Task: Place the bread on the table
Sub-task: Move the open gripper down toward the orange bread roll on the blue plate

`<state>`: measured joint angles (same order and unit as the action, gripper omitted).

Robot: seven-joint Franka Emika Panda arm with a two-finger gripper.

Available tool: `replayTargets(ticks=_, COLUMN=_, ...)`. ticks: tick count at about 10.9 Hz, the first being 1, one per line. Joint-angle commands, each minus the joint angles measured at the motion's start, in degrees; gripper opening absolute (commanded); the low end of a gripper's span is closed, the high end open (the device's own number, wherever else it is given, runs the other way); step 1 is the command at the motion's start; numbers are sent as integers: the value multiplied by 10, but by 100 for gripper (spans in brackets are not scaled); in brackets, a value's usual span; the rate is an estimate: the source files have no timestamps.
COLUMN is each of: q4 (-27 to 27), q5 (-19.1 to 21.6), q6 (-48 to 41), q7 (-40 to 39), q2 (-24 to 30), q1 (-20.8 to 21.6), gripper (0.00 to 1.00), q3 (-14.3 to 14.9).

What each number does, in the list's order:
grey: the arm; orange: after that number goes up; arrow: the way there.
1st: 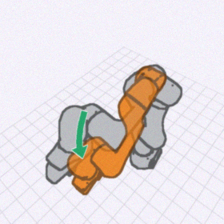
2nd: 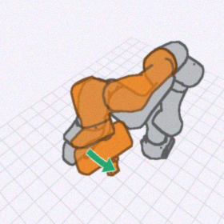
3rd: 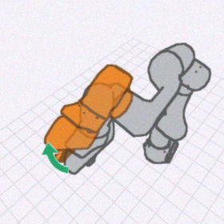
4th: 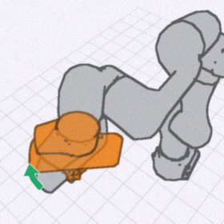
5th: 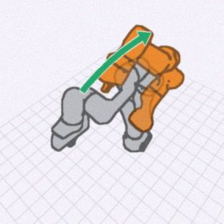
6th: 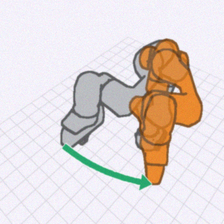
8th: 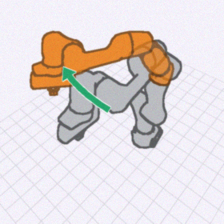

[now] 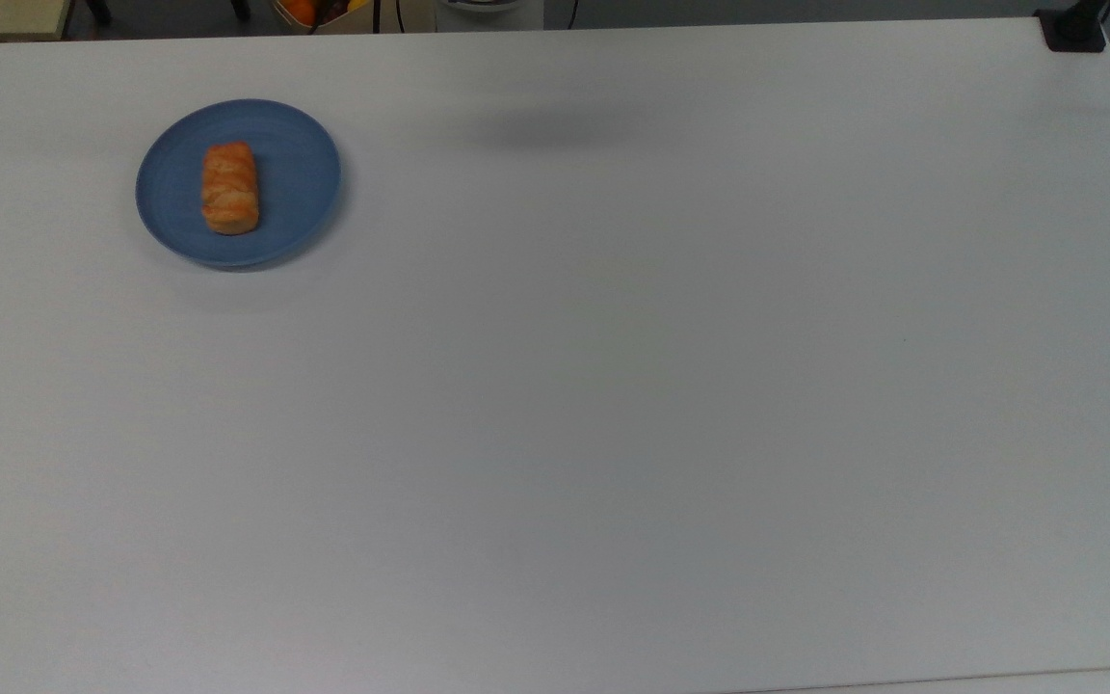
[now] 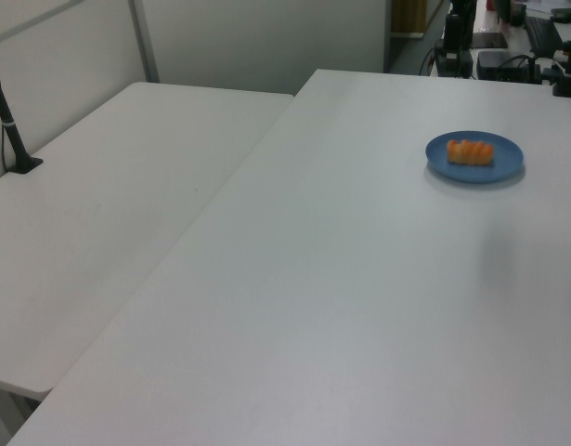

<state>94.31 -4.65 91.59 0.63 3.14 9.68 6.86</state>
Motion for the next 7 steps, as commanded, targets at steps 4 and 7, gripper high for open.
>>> replayTargets(ticks=4, q4=-2, q5=9, q6=-15, q7=-1, q2=6, q1=-19, gripper=100, q3=6)
replayTargets(ticks=7, q4=-2, q5=9, q6=-11, q7=-6, q2=3, q1=-33, gripper=100, q3=7)
